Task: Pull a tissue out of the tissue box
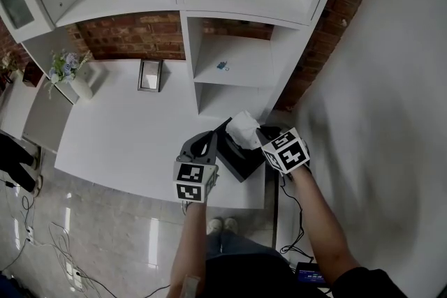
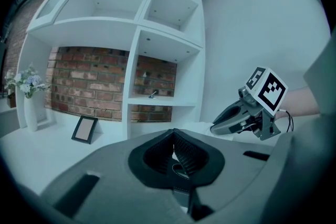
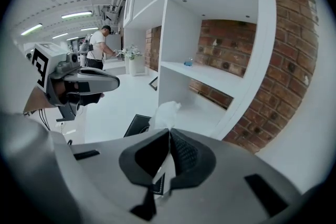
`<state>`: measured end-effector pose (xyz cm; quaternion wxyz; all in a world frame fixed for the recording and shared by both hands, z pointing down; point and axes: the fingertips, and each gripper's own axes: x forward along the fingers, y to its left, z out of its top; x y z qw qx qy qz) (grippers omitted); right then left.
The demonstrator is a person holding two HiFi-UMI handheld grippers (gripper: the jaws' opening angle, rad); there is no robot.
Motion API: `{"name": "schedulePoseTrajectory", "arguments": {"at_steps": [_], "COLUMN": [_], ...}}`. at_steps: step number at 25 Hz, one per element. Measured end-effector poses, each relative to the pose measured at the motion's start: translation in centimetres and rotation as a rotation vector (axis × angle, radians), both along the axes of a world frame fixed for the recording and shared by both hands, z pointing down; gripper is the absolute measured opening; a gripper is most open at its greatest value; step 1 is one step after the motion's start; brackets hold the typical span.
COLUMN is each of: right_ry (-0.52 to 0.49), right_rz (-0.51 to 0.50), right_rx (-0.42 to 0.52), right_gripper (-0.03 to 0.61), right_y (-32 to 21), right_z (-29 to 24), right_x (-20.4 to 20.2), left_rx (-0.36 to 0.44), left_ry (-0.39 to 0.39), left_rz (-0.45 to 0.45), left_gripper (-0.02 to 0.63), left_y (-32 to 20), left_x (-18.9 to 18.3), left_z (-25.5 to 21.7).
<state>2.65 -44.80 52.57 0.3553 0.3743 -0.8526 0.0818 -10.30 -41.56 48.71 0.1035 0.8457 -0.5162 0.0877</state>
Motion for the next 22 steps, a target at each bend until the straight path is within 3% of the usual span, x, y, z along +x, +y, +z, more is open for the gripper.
{"name": "schedulePoseTrajectory", "arguments": {"at_steps": [8, 22], "right_ry": [-0.096, -0.537], "right_rz": [0.044, 0.219], "right_rx": [0.097, 0.442], "right_gripper": [0.002, 0.002], "right_y": [0.5, 2.7], "right_z": [-4.6, -14.1], "right_x": [0.6, 1.6], "left_rx": [0.035, 0.136], "left_ry": [0.005, 0.002], "left_rz": [0.005, -0.046], "left_gripper": [0.008, 0.008], "left_y": [-0.2, -0.3], "left_x": [0.1, -2.0], "left_z": [-1.7, -6.1]}}
